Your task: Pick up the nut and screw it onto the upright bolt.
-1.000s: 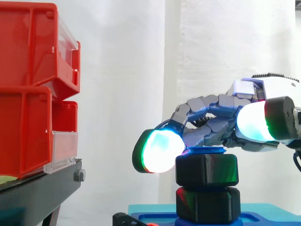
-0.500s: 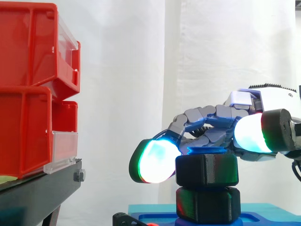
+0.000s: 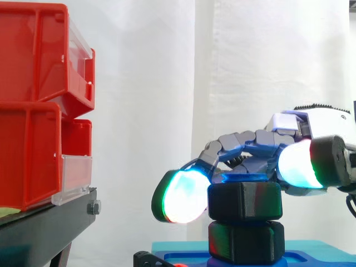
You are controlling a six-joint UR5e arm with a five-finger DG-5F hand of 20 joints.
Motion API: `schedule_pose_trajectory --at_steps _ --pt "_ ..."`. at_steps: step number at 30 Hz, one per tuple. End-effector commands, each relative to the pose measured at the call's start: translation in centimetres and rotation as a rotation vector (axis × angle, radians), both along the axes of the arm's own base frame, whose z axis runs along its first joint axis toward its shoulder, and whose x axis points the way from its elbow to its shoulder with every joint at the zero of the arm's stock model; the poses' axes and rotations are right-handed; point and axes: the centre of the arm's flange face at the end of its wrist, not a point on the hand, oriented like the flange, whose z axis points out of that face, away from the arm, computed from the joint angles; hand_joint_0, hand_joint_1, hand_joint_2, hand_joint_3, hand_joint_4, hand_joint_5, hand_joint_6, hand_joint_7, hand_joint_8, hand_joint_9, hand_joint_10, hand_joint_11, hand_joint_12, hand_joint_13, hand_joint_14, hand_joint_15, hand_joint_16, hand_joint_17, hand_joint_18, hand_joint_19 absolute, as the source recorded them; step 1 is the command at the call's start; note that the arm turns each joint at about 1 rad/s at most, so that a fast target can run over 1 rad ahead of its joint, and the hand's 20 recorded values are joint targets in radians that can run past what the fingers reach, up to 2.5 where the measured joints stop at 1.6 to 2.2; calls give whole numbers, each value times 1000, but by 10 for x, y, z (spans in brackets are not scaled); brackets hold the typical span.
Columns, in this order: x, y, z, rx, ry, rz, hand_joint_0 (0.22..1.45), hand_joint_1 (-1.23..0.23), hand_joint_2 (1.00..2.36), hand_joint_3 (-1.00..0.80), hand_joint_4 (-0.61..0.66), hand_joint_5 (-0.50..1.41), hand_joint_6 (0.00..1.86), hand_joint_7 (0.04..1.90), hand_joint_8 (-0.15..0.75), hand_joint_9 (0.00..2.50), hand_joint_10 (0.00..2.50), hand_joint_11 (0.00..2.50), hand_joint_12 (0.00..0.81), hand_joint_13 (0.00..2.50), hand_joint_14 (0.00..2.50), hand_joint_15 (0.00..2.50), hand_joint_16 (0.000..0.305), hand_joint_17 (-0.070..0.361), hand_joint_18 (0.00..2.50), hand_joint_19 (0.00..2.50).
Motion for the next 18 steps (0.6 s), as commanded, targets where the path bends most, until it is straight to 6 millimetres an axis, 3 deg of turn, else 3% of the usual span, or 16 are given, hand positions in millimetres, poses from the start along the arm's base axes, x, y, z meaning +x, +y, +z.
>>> schedule_pose_trajectory --at_steps 1,18 --pt "1 0 -13 0 16 0 422 -342 1000 -500 176 -163 502 701 260 479 0 0 348 256 0 0 41 93 0 0" --pt "1 1 -14 2 19 2 425 -339 1000 -500 193 -144 503 815 265 505 0 0 343 286 0 0 40 90 0 0"
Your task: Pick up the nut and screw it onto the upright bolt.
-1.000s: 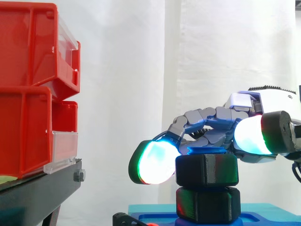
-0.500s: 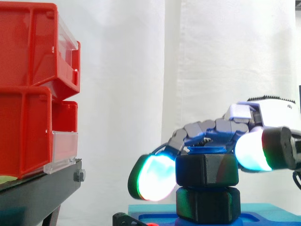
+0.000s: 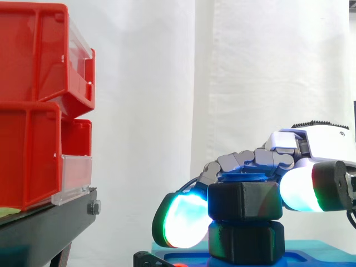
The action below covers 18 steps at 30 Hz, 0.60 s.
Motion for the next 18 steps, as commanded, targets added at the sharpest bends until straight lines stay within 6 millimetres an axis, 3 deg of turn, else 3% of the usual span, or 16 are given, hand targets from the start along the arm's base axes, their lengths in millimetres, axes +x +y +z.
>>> schedule_pose_trajectory --at_steps 1,6,18 --pt "0 -1 -1 0 0 1 425 -339 1000 -500 196 -144 503 820 265 505 0 0 343 287 0 0 40 90 0 0" --pt "0 0 0 -1 0 8 428 -338 1000 -500 224 -122 503 1027 276 539 0 0 337 320 0 0 37 84 0 0" --pt "0 -6 2 -2 -12 3 433 -339 1000 -500 204 -101 502 1225 282 553 0 0 325 335 0 0 35 79 0 0"
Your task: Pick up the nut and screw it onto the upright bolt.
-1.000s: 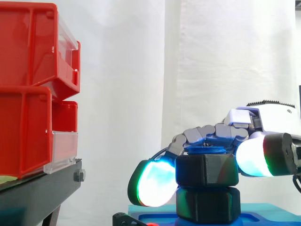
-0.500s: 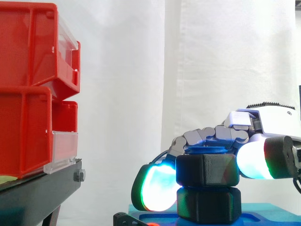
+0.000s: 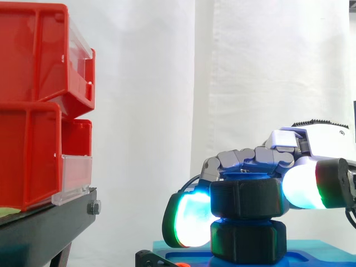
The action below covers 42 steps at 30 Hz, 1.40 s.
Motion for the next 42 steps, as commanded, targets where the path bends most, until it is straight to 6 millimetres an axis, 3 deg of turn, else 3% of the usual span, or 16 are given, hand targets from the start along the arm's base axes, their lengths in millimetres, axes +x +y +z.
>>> schedule_pose_trajectory --at_steps 1,20,42 --pt "0 -2 1 0 -5 -2 432 -339 1000 -500 209 -101 502 1225 282 553 0 0 325 335 0 0 35 79 0 0" --pt "3 -17 13 -7 -27 16 422 -286 1000 -500 246 -49 502 1243 295 615 0 0 329 361 0 0 35 79 0 0" --pt "-1 -25 10 -10 -3 17 445 -282 1000 -500 163 51 501 1334 266 1053 0 0 284 565 0 0 26 58 175 0"
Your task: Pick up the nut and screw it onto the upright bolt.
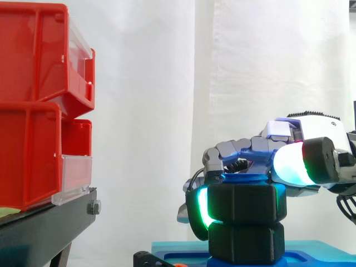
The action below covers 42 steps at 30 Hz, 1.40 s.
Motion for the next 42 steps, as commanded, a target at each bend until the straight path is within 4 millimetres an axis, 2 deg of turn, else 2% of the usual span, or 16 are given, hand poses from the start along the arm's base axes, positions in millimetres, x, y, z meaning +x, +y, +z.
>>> schedule_pose_trajectory --at_steps 1,10,15,21,31,34,39,42 --pt "-2 -1 -1 -1 12 6 446 -286 1000 -500 160 54 501 1338 258 1075 0 0 279 582 0 0 25 57 190 0" --pt "-7 -4 -7 -17 57 7 459 -315 1000 -500 132 75 502 1355 231 1269 0 0 247 732 0 0 21 47 344 0" --pt "-7 -5 -7 -20 58 3 468 -329 1000 -500 93 91 502 1356 154 1418 0 0 214 828 0 0 17 39 474 0" --pt "-7 -4 -1 -20 50 5 466 -320 1000 -500 83 97 503 1361 124 1527 0 0 197 894 0 0 16 36 547 0" --pt "-10 -5 11 -23 38 15 452 -288 1000 -500 91 99 503 1376 137 1566 0 0 205 911 0 0 18 40 569 0" --pt "-11 -6 16 -22 31 15 435 -263 1000 -500 139 57 504 1268 216 1463 0 0 247 838 0 0 23 52 500 0" --pt "-11 -8 27 -21 13 14 425 -254 1000 -500 232 -27 505 1005 263 1333 0 20 288 754 0 0 30 67 431 0" --pt "-8 -11 40 -21 -9 12 420 -254 1000 -500 223 -68 504 879 269 1262 0 5 308 717 0 0 33 73 407 0"
